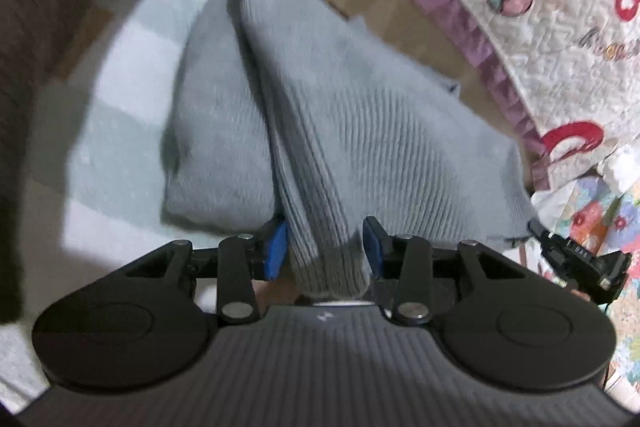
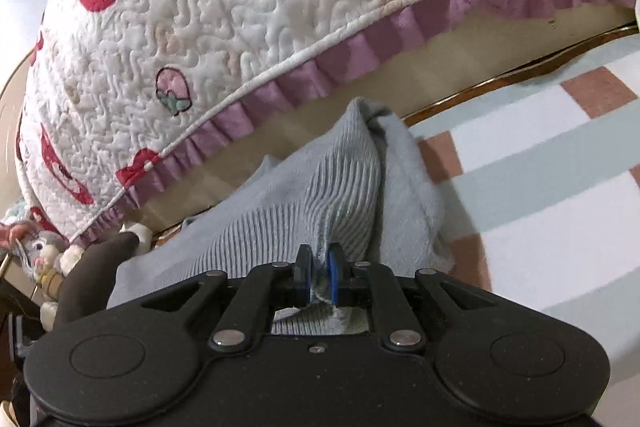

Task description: Fold clothes

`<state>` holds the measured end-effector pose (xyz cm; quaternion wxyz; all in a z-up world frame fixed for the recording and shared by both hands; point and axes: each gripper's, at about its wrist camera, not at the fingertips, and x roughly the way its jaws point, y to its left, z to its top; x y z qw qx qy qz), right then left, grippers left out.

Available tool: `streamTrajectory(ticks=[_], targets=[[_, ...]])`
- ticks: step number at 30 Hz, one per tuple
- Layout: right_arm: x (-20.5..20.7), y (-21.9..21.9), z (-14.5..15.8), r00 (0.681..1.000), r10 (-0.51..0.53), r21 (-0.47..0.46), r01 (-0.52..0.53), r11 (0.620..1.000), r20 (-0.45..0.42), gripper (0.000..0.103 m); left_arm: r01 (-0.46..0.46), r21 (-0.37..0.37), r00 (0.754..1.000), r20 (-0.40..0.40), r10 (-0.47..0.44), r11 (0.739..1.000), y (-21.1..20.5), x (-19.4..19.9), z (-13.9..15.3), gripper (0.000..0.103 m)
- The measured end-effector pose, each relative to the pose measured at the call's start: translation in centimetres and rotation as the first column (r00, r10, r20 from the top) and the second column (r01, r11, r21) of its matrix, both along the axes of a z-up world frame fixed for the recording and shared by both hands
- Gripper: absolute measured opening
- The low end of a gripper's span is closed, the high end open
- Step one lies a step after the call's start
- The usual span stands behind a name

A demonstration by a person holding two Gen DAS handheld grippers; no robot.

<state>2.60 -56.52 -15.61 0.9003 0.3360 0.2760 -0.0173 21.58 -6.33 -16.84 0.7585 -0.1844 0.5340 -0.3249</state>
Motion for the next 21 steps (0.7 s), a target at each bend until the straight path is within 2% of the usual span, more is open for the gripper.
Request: streamTrajectory(ticks=[1,3,4,7,8,9,10,11,12,13,14,15,17,18,21], targets=[[0.1,0.1,-0.1,1.000,0.007,0.003,-0.007,1.000,-0.004,0.017,-0.002,0.005,1.000,-0.014,0.002,1.000,-0.3,0.1,-0.3,0.039],[0.3,0.2,-0.4,1.000,0.012,0.018,-0.011,1.000,-0.017,0.031,-0.007,-0.010,0.999,-0.044,0.006,1.000,-0.7,0.2,-1.0,0.039],[0.4,0.2,-0.5,1.000,0.013,0.024,-0.012,1.000,-0.024,0.043,-0.009,-0.021,0.998,-0.058,0.008,1.000,-0.8,0.3,-1.4,0.039],[0.8,0.1,-0.8,0.999,-0.007,0.030,0.009,1.000,-0.050,0.047,-0.013,-0.018,0.998,-0.067,0.012,1.000,-1.3,0.3,-2.1,0.041],[0.9,0.0,-1.0,0.998,-0.017,0.037,0.019,0.999,-0.053,0.047,-0.006,-0.012,0.998,-0.059,0.005,1.000,-1.6,0.2,-2.2,0.037],[1.0,-0.2,-1.0,0.999,-0.015,0.050,0.018,0.999,-0.046,0.044,0.005,-0.001,0.999,-0.043,-0.005,1.000,-1.8,0.1,-2.0,0.026],[1.1,-0.4,-0.9,0.999,-0.010,0.060,0.012,0.998,-0.036,0.006,0.028,0.026,1.000,0.000,-0.028,0.999,-2.0,-0.2,-1.2,0.009],[1.0,-0.4,-0.3,1.000,0.008,0.052,-0.008,0.999,0.000,0.009,0.044,0.057,0.998,0.051,-0.047,0.997,-2.0,-0.5,-0.3,0.009],[0.6,-0.6,0.6,0.998,-0.016,0.046,0.014,0.999,0.054,0.009,0.038,0.093,0.990,0.135,-0.051,0.995,-1.8,-0.9,1.3,0.009],[0.1,-1.0,1.2,0.994,-0.036,0.081,0.027,0.996,0.105,0.009,0.024,0.098,0.975,0.217,-0.045,0.995,-1.3,-1.1,3.0,0.009],[-0.4,-1.5,1.8,0.987,-0.057,0.113,0.040,0.993,0.149,0.009,0.011,0.057,0.964,0.264,-0.026,0.998,-0.5,-1.2,4.4,0.009],[-0.7,-2.0,2.2,0.985,-0.073,0.121,0.054,0.991,0.155,0.009,-0.002,-0.009,0.966,0.259,0.004,1.000,0.4,-0.9,5.1,0.009],[-0.6,-2.4,2.4,0.994,-0.060,0.074,0.053,0.996,0.095,0.009,-0.019,-0.119,0.977,0.210,0.044,0.993,1.5,-0.2,5.3,0.009],[-0.4,-2.5,2.3,0.997,-0.050,0.047,0.047,0.998,0.057,0.009,-0.024,-0.128,0.983,0.178,0.046,0.992,1.5,0.0,4.7,0.009],[-0.1,-2.2,1.1,0.999,-0.040,0.021,0.040,0.999,-0.018,0.009,-0.025,-0.049,0.996,0.081,0.028,0.999,0.3,0.2,1.9,0.010]])
